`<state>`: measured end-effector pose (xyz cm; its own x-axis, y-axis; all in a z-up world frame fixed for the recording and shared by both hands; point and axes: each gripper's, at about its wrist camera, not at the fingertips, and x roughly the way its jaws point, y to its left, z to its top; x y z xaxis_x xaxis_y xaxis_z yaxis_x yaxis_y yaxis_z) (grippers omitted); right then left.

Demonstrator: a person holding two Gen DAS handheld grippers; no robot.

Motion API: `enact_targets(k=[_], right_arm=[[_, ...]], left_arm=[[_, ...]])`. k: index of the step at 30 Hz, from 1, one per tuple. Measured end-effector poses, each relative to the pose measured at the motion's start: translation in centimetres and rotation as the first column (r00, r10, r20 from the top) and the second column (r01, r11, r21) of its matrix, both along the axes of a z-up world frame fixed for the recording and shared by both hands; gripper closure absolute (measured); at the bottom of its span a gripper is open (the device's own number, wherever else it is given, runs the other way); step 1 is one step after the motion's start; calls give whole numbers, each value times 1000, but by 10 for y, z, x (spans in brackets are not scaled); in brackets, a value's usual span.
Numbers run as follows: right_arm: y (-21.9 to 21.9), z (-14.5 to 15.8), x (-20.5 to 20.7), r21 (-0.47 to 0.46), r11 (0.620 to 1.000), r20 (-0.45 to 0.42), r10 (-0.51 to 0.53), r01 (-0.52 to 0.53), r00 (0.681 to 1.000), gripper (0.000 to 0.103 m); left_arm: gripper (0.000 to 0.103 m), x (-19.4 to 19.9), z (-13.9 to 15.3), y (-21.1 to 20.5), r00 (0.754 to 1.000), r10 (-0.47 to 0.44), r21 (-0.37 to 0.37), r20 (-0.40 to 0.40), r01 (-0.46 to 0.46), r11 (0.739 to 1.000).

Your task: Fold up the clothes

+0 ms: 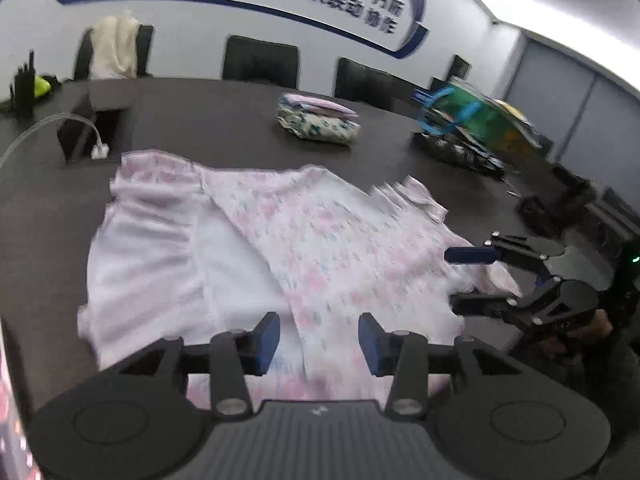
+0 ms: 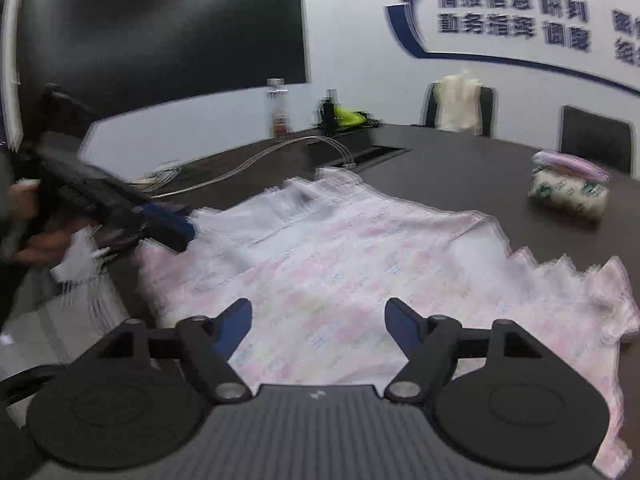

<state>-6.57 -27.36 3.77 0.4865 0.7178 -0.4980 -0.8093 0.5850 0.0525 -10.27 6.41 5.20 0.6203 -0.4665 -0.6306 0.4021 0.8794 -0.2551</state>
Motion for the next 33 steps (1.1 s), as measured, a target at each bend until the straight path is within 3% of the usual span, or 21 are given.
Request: enact_targets(k=[2,5,8,11,16,17,19,20,22,26,29,31,33], right_arm=[[11,3,24,-46,998,31,-46,47,998,28],[18,5,72,-150,977,41,-145,150,989,47],[-7,11,96,-167,956,39,-237,240,971,49],[-48,7,76,-121,962,60,-238,244,969,49],[-82,-24,29,-130,960,61,-240,246,969,50],[-86,-28,22,-145,957,59,-244,250,968,53],[-94,-36,16,-185,944,47,-269,273,962,75],[-100,-38,17,-175,942,32,-287,288,957,77],[-110,-39,19,-150,941,3,-308,305,951,78],[-110,-40,18,-175,934,44,-308,311,950,79],[-114,-32,13,-180,928,45,-323,325,945,65],[-112,-20,-1,-118,943,46,-308,311,950,59],[-106,-10,-16,-31,972,21,-234,234,972,56]], left_arm=[[61,12,-9,-18,1000,2,47,-10,-2,999],[63,20,-22,-31,999,34,99,-12,-33,995],[63,15,-31,-32,999,45,117,-14,-43,992],[62,12,-39,-27,999,29,109,-33,-25,994],[61,10,-43,-26,1000,17,107,-26,-14,994],[61,10,-43,-27,1000,18,108,-24,-15,994],[61,9,-43,-27,1000,19,110,-23,-17,994],[61,9,-43,-28,1000,22,110,-23,-19,994],[61,9,-42,-28,999,30,111,-24,-27,993],[61,1,-39,-29,999,51,130,4,-51,990],[61,-17,-29,-13,999,-1,52,53,-2,999],[53,-33,-23,4,994,-52,15,101,51,999],[45,-47,-21,17,986,-105,36,129,101,994]])
